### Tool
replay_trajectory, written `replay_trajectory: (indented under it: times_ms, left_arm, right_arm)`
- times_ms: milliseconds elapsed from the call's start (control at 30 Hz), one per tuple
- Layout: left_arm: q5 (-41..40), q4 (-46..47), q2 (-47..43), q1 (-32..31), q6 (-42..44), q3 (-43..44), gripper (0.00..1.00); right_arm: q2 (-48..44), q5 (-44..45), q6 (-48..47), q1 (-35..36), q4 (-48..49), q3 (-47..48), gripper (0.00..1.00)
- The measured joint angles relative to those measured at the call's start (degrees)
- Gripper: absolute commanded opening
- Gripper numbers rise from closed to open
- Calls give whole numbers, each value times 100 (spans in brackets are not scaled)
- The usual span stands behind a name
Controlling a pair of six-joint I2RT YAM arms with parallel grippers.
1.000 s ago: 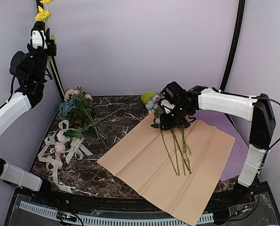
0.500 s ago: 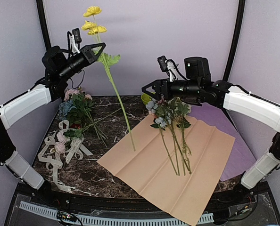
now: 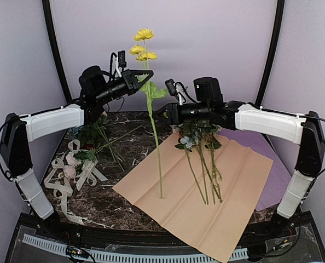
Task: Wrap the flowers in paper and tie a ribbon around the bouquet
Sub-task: Pass from the left arm to the right
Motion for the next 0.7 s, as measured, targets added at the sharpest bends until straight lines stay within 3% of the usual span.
replay_trajectory:
  times_ms: [100, 267, 333, 433, 533, 567, 633, 667, 700]
  left_arm:
    - [-48, 15, 79, 9, -13, 0, 0]
    - [-116, 11, 140, -4, -11, 0, 0]
    - [-125, 11, 155, -4, -11, 2, 0]
    - [-125, 9, 195, -4, -11, 52, 0]
    - [-131, 9, 203, -4, -4, 83, 0]
    - [-142, 4, 203, -4, 11, 83, 7]
    - [-166, -63, 205, -4, 85, 83, 42]
    - [-181, -138, 205, -4, 170, 85, 55]
    - [-190, -293, 205, -4, 278, 109, 59]
  right_arm:
    - [0, -83, 7, 13, 20, 0, 42]
    - [0, -175, 17, 26, 50, 0, 42]
    - [0, -275, 17, 28, 50, 0, 32]
    - [0, -345, 13, 31, 55, 0, 4]
    - [0, -238, 9, 37, 4, -2, 0]
    - [0, -179, 28, 37, -22, -2, 0]
    - [-7, -39, 55, 9, -109, -2, 0]
    - [-22, 61, 72, -2, -197, -4, 0]
    - [-50, 173, 92, -20, -321, -22, 0]
